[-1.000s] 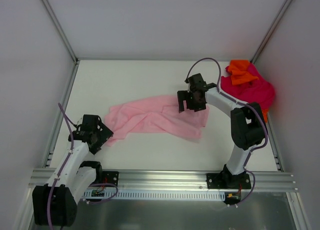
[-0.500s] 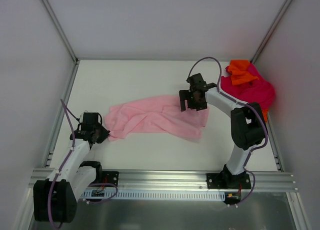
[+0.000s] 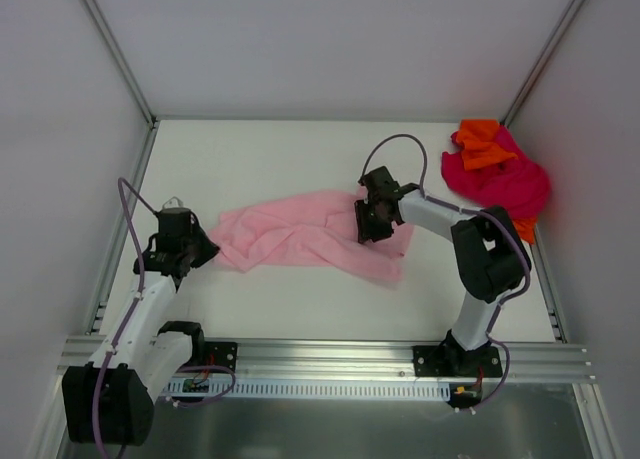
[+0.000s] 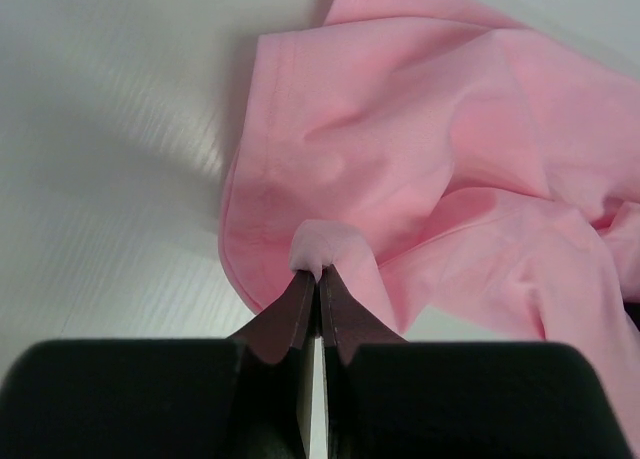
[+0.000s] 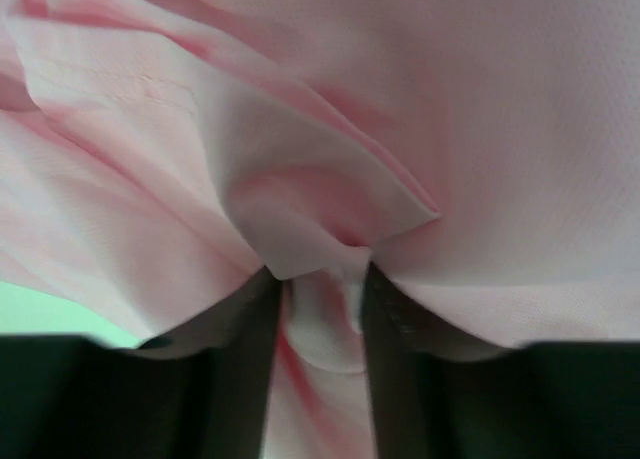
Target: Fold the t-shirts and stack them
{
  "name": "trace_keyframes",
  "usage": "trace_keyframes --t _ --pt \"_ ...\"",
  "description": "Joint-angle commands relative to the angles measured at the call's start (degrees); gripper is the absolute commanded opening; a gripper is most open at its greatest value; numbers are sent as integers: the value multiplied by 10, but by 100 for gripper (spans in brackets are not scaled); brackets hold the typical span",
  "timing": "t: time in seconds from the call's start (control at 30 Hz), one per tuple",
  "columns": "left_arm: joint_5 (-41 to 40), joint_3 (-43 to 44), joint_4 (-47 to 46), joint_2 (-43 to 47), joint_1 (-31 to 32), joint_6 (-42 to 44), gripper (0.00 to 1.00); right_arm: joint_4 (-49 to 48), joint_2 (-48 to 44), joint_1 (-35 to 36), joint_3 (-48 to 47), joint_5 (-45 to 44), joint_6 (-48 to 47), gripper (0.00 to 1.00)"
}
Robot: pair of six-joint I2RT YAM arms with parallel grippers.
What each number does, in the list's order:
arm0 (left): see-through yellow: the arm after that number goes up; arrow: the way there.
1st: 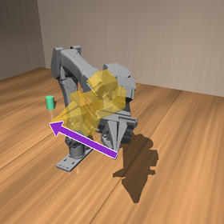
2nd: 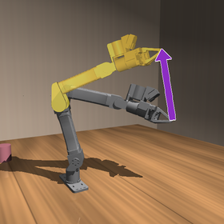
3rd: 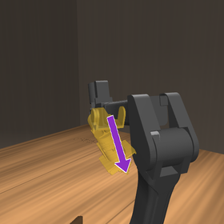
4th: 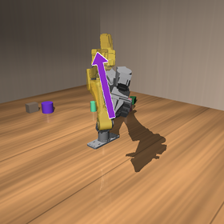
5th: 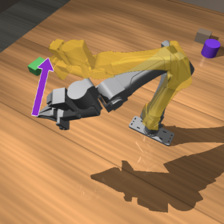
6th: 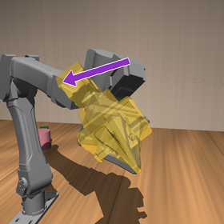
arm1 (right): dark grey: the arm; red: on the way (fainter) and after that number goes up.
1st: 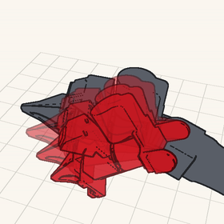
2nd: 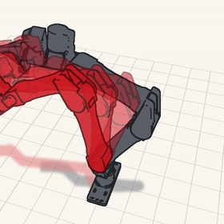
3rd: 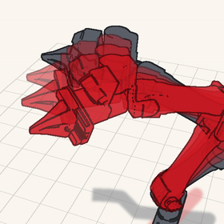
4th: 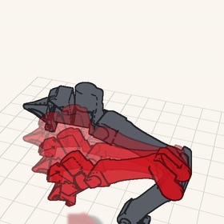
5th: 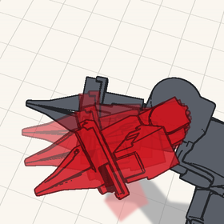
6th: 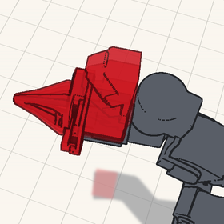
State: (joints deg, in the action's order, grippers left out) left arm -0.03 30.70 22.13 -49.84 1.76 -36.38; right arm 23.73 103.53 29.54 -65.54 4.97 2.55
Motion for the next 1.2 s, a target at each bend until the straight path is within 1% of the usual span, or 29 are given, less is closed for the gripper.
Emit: trace_keyframes --t 0.0,0.03,0.1,0.17,0.27,0.3,0.37,0.4,0.43,0.5,0.53,0.57,0.6,0.63,0.67,0.7,0.73,0.77,0.8,0.83,0.87,0.9,0.93,0.97,1.03,1.1,1.13,1.17 --pt "21 25 -4 -7 -5 26 0 -9 -8 10 5 -14 14 36" --pt "20 27 -1 -6 -5 28 0 -7 -21 11 1 -17 11 18" --pt "17 36 4 -4 -5 36 0 23 -37 11 -18 -36 1 1" --pt "19 51 12 -5 -5 44 0 58 -75 16 -56 -68 -11 1" --pt "38 79 13 -13 -5 73 0 86 -123 19 -99 -102 -47 1" --pt "42 88 15 -15 -5 89 0 90 -151 19 -127 -110 -68 4" --pt "66 117 7 -25 -5 130 0 75 -177 19 -146 -117 -102 8" --pt "72 128 5 -31 -5 140 0 60 -204 19 -146 -111 -145 12" --pt "84 147 -2 -39 -5 168 0 26 -217 19 -138 -91 -163 12" --pt "114 164 -18 -48 -5 192 0 -6 -253 18 -98 -65 -179 13" --pt "122 177 -22 -59 -5 203 0 -28 -263 18 -81 -21 -173 13" --pt "128 182 -26 -64 -5 216 0 -38 -271 18 -60 -2 -162 14" --pt "132 185 -33 -68 -5 220 0 -46 -284 19 -12 14 -147 15" --pt "132 187 -36 -75 -5 225 0 -65 -289 20 17 41 -109 17" --pt "135 186 -39 -78 -5 228 0 -74 -293 24 47 50 -91 26" --pt "139 186 -39 -89 -5 230 1 -92 -304 36 109 50 -73 31" --pt "143 187 -35 -96 -5 234 1 -100 -308 43 141 50 -46 41" --pt "155 187 -31 -102 -5 235 1 -101 -313 58 167 50 -35 49" --pt "159 187 -23 -111 -5 237 1 -92 -317 62 203 57 -27 63" --pt "161 185 -18 -113 -5 236 1 -86 -321 66 216 61 -27 74" --pt "161 183 -17 -113 -5 234 1 -78 -328 69 224 59 -8 90" --pt "164 177 -15 -112 -5 233 0 -69 -338 74 231 52 -4 97" --pt "164 173 -13 -109 -5 229 0 -61 -364 73 236 17 3 100" --pt "165 169 -13 -105 -5 228 0 -51 -374 71 231 -8 7 100" --pt "167 157 -15 -91 -5 224 0 -16 -385 65 191 -68 -1 100" --pt "169 147 -18 -81 -6 225 1 15 -373 50 153 -86 -16 100" --pt "167 145 -19 -79 -5 225 1 21 -353 46 114 -93 -20 100" --pt "165 144 -19 -77 -5 225 1 22 -344 33 97 -88 -21 100"
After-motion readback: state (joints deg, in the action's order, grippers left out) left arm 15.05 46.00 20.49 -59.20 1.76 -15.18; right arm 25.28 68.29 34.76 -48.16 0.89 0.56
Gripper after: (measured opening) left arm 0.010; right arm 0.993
